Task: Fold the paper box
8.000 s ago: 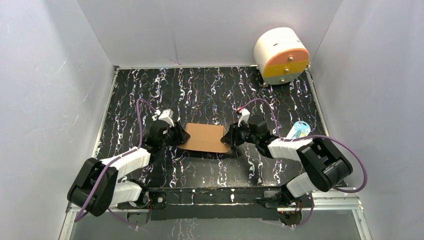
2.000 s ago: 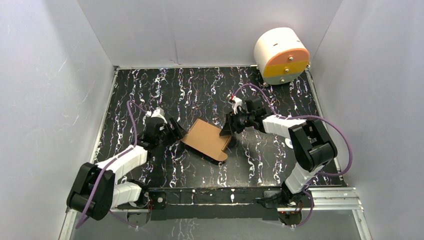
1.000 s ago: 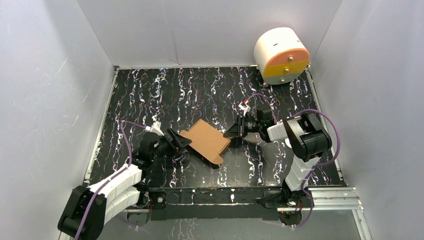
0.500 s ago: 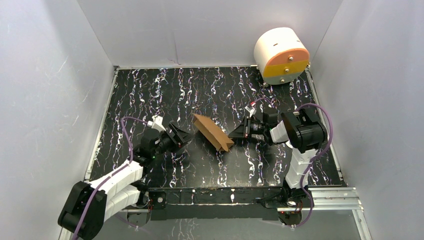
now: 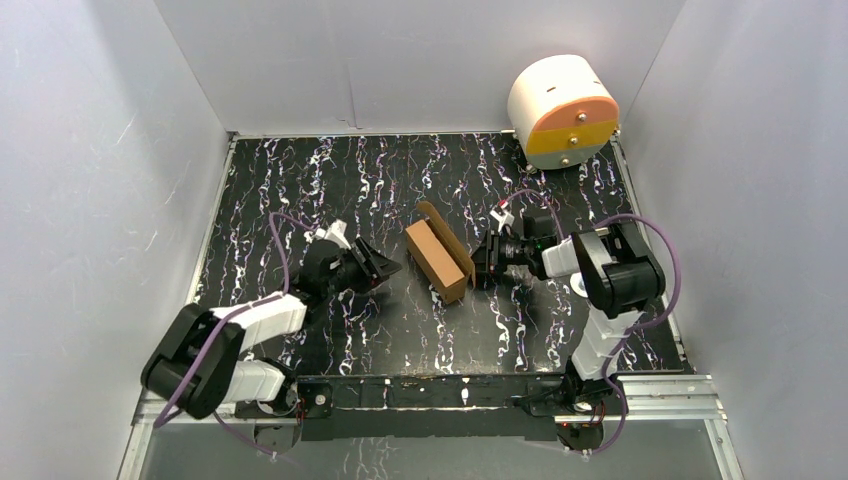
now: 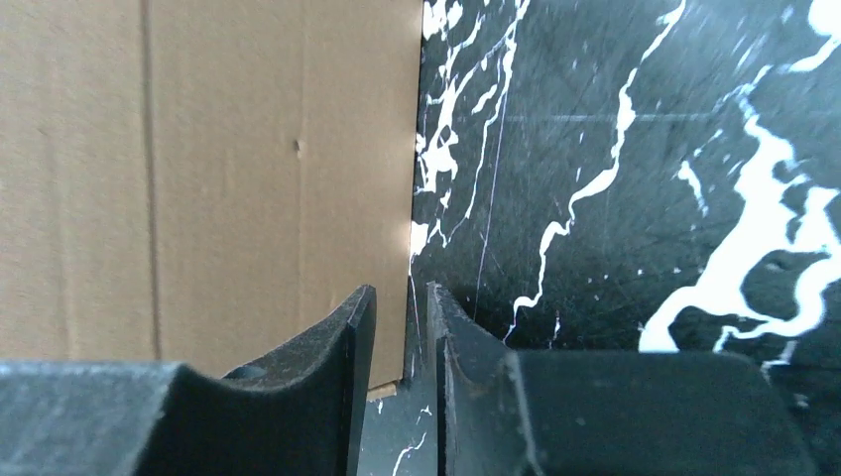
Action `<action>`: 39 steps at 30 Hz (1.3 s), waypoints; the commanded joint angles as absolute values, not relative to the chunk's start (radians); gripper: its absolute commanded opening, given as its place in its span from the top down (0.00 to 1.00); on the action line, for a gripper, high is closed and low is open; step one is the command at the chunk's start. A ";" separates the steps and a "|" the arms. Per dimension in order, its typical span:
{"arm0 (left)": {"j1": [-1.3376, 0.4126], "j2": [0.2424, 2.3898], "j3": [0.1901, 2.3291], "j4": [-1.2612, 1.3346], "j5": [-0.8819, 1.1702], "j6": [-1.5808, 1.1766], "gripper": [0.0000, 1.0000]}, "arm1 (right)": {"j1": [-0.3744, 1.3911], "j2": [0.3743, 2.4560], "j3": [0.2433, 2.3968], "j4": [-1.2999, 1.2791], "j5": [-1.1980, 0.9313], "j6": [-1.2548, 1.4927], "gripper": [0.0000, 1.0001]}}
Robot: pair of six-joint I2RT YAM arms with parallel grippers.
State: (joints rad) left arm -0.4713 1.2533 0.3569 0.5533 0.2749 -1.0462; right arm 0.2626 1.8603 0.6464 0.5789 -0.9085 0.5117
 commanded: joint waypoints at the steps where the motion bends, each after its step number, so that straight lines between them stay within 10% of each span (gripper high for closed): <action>1: -0.488 1.343 0.440 0.626 0.282 -0.997 0.48 | 0.263 1.763 0.713 0.414 -0.797 0.370 0.64; 39: -0.611 1.385 0.430 0.670 0.177 -0.948 0.55 | 0.582 2.038 1.424 -0.253 -0.878 -0.375 0.40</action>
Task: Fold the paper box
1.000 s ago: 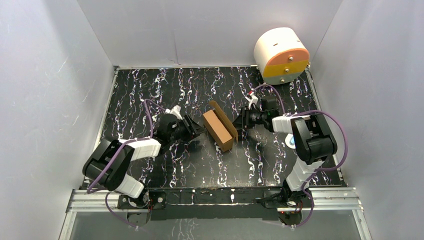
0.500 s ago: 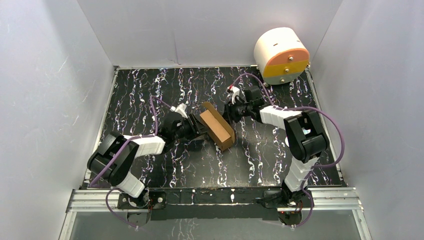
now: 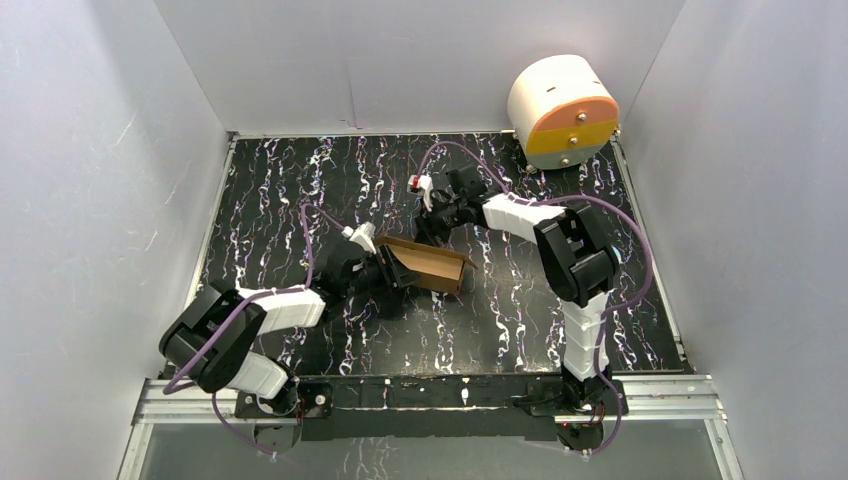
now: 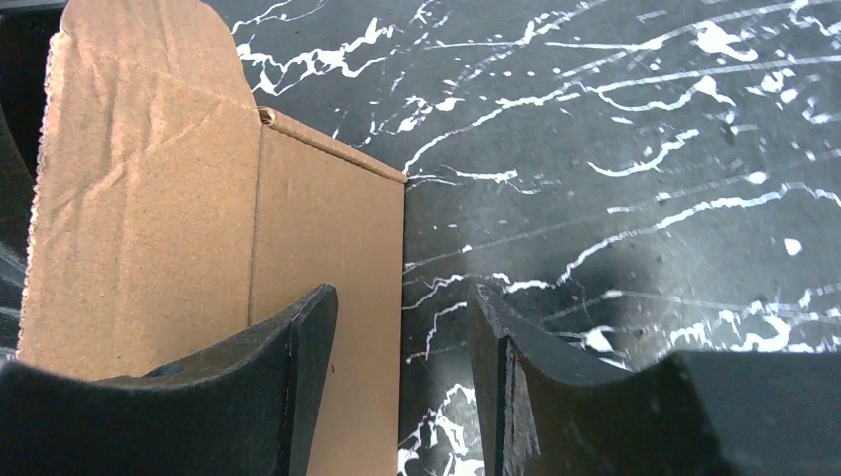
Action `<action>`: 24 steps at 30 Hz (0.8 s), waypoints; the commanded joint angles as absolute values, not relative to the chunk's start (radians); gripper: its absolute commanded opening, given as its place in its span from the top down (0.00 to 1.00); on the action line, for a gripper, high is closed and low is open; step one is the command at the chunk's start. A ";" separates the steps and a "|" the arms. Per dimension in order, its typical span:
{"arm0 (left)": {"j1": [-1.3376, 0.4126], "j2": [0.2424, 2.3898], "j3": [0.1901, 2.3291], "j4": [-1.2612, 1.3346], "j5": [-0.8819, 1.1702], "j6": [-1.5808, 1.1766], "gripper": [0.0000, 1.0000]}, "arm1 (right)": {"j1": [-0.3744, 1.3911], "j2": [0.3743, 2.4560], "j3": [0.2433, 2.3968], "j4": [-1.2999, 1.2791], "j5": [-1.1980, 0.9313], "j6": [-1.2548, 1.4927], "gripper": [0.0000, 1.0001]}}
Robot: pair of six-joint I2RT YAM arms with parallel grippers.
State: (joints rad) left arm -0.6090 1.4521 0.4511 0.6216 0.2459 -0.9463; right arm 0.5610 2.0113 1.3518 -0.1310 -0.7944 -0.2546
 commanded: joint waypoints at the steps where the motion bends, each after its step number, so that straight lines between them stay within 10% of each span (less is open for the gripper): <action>1: -0.612 1.373 0.424 0.670 0.174 -0.949 0.55 | 0.582 2.043 1.436 -0.259 -0.872 -0.386 0.39; 24: -0.607 0.922 0.735 -0.237 -0.114 -0.435 0.40 | 0.549 1.648 1.327 -0.322 -0.376 -0.246 0.19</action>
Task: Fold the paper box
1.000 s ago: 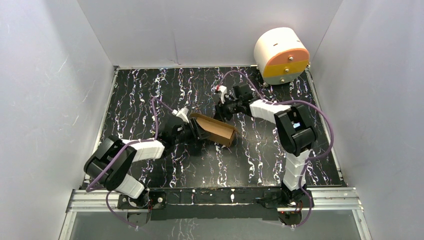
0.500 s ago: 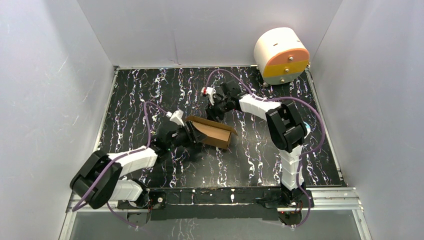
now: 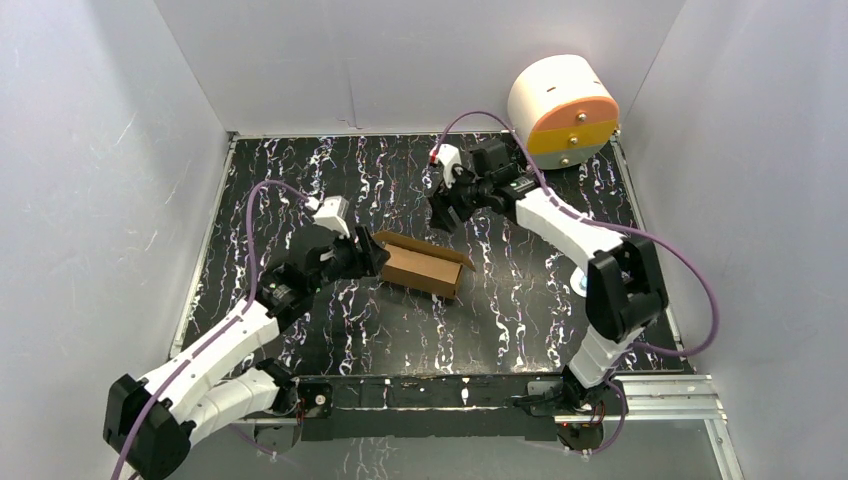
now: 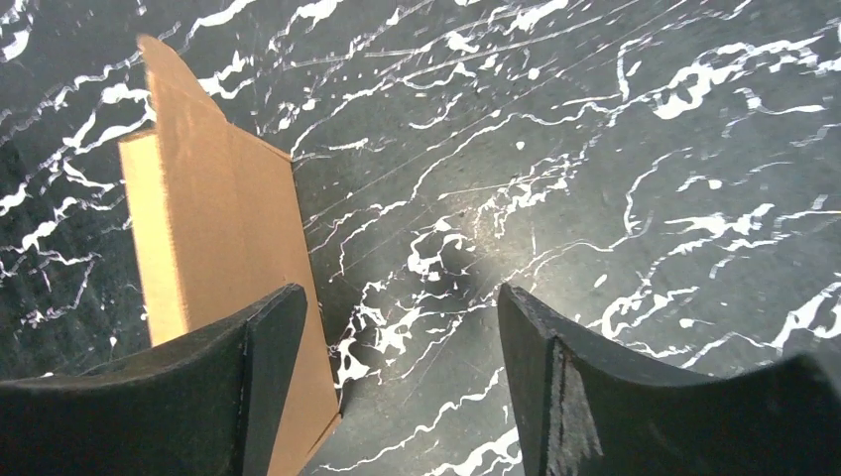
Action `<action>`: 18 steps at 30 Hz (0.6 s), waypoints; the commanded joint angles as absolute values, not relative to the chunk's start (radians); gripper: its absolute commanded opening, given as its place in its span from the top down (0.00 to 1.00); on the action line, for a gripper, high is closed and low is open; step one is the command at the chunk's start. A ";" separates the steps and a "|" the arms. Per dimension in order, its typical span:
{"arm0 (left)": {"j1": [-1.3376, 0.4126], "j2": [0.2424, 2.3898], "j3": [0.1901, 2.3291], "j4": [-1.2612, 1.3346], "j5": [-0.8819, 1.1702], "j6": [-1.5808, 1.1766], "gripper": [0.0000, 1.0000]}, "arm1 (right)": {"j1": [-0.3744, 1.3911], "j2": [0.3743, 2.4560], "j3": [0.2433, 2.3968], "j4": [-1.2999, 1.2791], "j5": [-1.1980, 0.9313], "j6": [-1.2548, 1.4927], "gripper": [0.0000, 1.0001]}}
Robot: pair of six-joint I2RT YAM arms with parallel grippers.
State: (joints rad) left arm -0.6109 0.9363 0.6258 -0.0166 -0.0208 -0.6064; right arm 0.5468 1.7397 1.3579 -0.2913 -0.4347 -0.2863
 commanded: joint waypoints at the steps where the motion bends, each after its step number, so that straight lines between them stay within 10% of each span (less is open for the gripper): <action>1: -0.607 0.933 0.767 -0.263 -0.113 -0.411 0.39 | 0.553 1.620 1.318 -0.337 -0.372 -0.243 0.18; 18: -0.449 1.167 1.059 -0.382 -0.020 -0.130 0.34 | 0.769 1.471 1.270 -0.482 -0.226 -0.402 0.01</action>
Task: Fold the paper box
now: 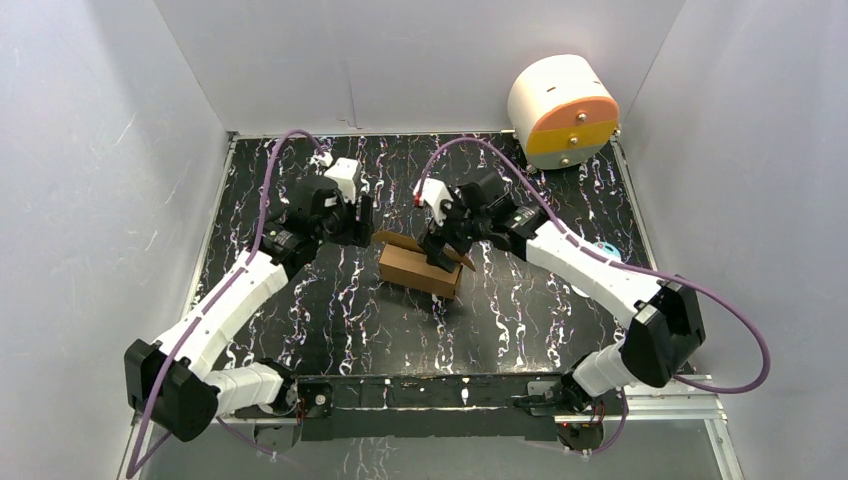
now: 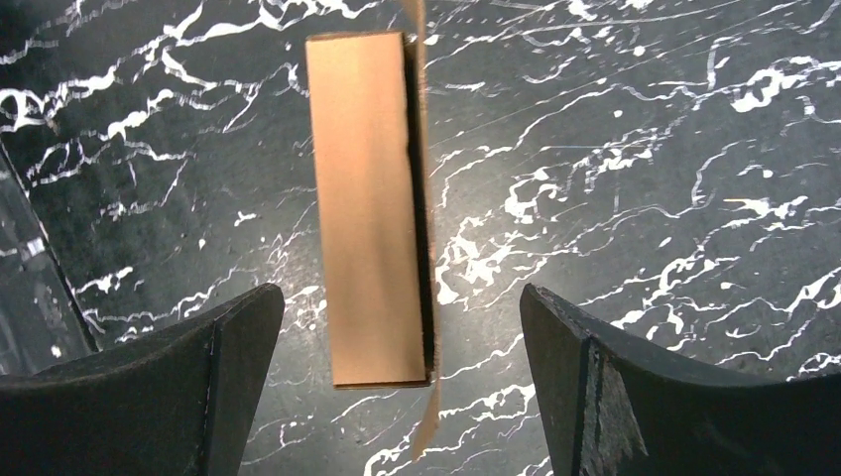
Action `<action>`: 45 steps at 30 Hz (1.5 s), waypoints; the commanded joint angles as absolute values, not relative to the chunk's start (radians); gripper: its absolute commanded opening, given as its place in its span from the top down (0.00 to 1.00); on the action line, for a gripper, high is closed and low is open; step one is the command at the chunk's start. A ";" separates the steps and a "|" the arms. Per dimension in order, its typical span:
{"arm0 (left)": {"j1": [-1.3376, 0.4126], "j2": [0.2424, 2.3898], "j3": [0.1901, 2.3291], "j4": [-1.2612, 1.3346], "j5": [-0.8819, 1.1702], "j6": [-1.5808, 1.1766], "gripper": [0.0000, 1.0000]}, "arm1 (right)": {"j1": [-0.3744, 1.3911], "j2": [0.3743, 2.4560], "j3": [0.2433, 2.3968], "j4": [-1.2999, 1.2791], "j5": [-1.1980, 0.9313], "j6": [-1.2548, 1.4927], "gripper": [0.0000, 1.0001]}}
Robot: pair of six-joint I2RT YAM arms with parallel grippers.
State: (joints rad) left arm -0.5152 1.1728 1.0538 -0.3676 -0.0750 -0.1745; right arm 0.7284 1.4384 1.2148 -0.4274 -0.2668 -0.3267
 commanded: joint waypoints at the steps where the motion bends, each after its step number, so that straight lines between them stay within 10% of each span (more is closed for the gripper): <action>1: -0.433 1.163 1.037 -0.373 -0.018 -0.134 0.34 | 0.779 1.492 1.285 -0.494 -0.226 -0.414 0.01; 21: -0.237 1.116 0.949 -0.350 -0.063 -0.174 0.33 | 0.873 1.777 1.454 -0.619 -0.159 -0.542 0.01; 35: -0.181 1.081 0.935 -0.335 -0.016 -0.179 0.33 | 0.884 1.889 1.583 -0.720 -0.249 -0.694 0.42; 45: -0.147 1.044 0.913 -0.334 0.184 -0.090 0.33 | 0.885 2.029 1.776 -0.873 -0.358 -0.836 0.46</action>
